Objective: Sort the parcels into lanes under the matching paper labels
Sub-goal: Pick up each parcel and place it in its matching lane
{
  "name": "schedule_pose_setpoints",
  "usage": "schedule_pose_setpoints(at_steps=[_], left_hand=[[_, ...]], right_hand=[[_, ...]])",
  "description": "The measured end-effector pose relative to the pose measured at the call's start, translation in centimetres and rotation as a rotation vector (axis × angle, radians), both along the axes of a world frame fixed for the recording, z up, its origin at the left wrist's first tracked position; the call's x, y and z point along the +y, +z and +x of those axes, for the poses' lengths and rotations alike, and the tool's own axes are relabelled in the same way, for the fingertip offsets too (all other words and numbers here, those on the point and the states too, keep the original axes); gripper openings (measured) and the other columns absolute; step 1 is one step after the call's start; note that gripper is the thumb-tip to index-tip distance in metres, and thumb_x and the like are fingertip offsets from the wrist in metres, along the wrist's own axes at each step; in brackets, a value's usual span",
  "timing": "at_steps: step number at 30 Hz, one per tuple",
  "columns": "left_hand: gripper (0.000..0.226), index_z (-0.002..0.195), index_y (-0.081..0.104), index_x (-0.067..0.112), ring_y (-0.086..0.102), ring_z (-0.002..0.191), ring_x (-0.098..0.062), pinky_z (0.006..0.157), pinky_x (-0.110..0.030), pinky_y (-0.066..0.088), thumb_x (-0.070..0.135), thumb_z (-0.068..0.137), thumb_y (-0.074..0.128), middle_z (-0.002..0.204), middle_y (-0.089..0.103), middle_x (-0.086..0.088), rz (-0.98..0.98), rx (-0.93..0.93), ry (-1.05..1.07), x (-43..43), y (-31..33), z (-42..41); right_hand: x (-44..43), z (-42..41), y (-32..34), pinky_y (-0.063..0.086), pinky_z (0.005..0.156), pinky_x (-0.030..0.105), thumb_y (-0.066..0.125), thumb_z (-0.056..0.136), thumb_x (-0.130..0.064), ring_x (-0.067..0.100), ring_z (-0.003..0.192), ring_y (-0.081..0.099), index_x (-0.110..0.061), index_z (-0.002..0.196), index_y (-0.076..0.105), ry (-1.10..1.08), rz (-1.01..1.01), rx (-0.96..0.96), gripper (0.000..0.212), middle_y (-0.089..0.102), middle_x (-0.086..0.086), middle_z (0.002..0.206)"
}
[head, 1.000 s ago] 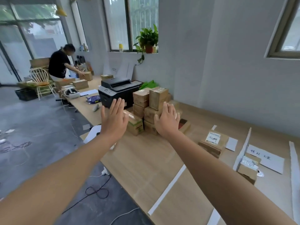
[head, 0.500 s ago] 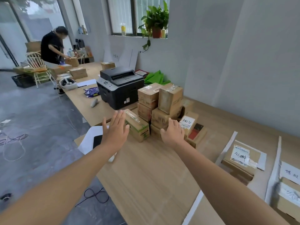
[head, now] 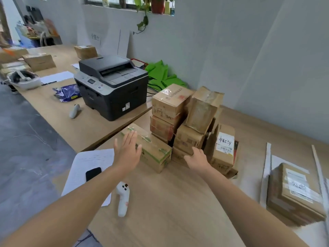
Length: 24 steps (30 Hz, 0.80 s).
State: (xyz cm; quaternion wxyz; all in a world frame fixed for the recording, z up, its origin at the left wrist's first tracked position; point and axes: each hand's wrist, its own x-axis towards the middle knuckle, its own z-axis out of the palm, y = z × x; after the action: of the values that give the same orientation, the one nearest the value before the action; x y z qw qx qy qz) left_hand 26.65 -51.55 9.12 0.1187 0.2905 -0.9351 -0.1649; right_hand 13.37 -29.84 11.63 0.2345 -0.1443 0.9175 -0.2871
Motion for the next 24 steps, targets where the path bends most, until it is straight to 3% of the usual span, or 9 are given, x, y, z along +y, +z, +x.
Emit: schedule_pose_setpoints(at_steps=[5,8,11,13,15,18,21,24], left_hand=[[0.056,0.156,0.022,0.016,0.015,0.152,-0.018,0.120,-0.051,0.013,0.030,0.105,0.037,0.164,0.019,0.000,0.120,-0.034,0.079,-9.3,-3.3,-2.4],[0.058,0.156,0.020,0.011,0.023,0.149,-0.024,0.120,-0.047,0.023,0.027,0.104,0.041,0.163,0.021,-0.006,0.416,0.028,0.152,-12.9,-5.2,-3.9],[0.057,0.157,0.019,0.010,0.024,0.149,-0.027,0.120,-0.043,0.023,0.026,0.106,0.040,0.162,0.023,-0.009,0.700,0.116,0.254,-14.3,-6.3,-5.7],[0.053,0.156,0.024,0.014,0.029,0.146,-0.028,0.118,-0.045,0.026,0.027,0.106,0.037,0.159,0.030,-0.008,0.800,0.137,0.291,-14.8,-6.8,-6.8],[0.049,0.152,0.032,0.018,0.039,0.139,-0.028,0.115,-0.048,0.033,0.029,0.105,0.037,0.151,0.042,-0.007,0.848,0.141,0.276,-15.1,-7.4,-7.5],[0.038,0.140,0.046,0.020,0.053,0.120,-0.025,0.106,-0.048,0.043,0.031,0.104,0.040,0.131,0.056,-0.005,0.855,0.134,0.266,-15.2,-7.9,-7.6],[0.024,0.119,0.056,0.022,0.060,0.107,-0.025,0.098,-0.047,0.050,0.031,0.102,0.041,0.117,0.062,-0.006,0.881,0.147,0.329,-15.3,-8.0,-6.7],[0.025,0.093,0.063,0.020,0.065,0.093,-0.026,0.090,-0.045,0.053,0.035,0.100,0.044,0.101,0.065,-0.010,0.911,0.126,0.433,-14.5,-7.5,-5.1]], right_hand=[[-4.8,-0.7,-4.1,0.027,0.120,0.039,0.047,0.101,-0.029,0.028,0.148,0.027,-0.010,0.157,0.023,-0.123,-0.067,-0.206,0.063,0.025,0.011,0.162],[-6.6,-1.2,-7.4,0.033,0.118,0.042,0.055,0.092,-0.036,0.027,0.145,0.034,-0.014,0.156,0.027,-0.180,-0.105,-0.289,0.073,0.031,0.007,0.160],[-7.1,-3.0,-12.4,0.042,0.112,0.044,0.064,0.066,-0.050,0.025,0.132,0.050,-0.015,0.150,0.039,-0.227,-0.148,-0.394,0.095,0.047,0.006,0.151],[-8.0,-2.1,-10.3,0.045,0.108,0.039,0.070,0.074,-0.036,0.025,0.123,0.055,-0.009,0.149,0.037,-0.268,-0.167,-0.449,0.086,0.054,0.012,0.143],[-8.9,-1.4,-8.8,0.045,0.108,0.038,0.064,0.087,-0.015,0.027,0.122,0.055,-0.006,0.149,0.034,-0.308,-0.159,-0.488,0.070,0.056,0.012,0.136],[-9.4,-1.4,-9.2,0.047,0.107,0.041,0.055,0.090,0.001,0.027,0.119,0.058,-0.009,0.140,0.041,-0.341,-0.258,-0.511,0.053,0.060,0.007,0.129],[-9.2,-1.4,-9.6,0.054,0.096,0.041,0.055,0.093,0.000,0.024,0.103,0.064,-0.021,0.133,0.036,-0.411,-0.360,-0.544,0.049,0.062,0.001,0.110],[-7.5,-1.3,-9.3,0.057,0.090,0.035,0.049,0.100,-0.009,0.016,0.094,0.066,-0.015,0.127,0.055,-0.409,-0.365,-0.539,0.028,0.067,-0.006,0.101]])
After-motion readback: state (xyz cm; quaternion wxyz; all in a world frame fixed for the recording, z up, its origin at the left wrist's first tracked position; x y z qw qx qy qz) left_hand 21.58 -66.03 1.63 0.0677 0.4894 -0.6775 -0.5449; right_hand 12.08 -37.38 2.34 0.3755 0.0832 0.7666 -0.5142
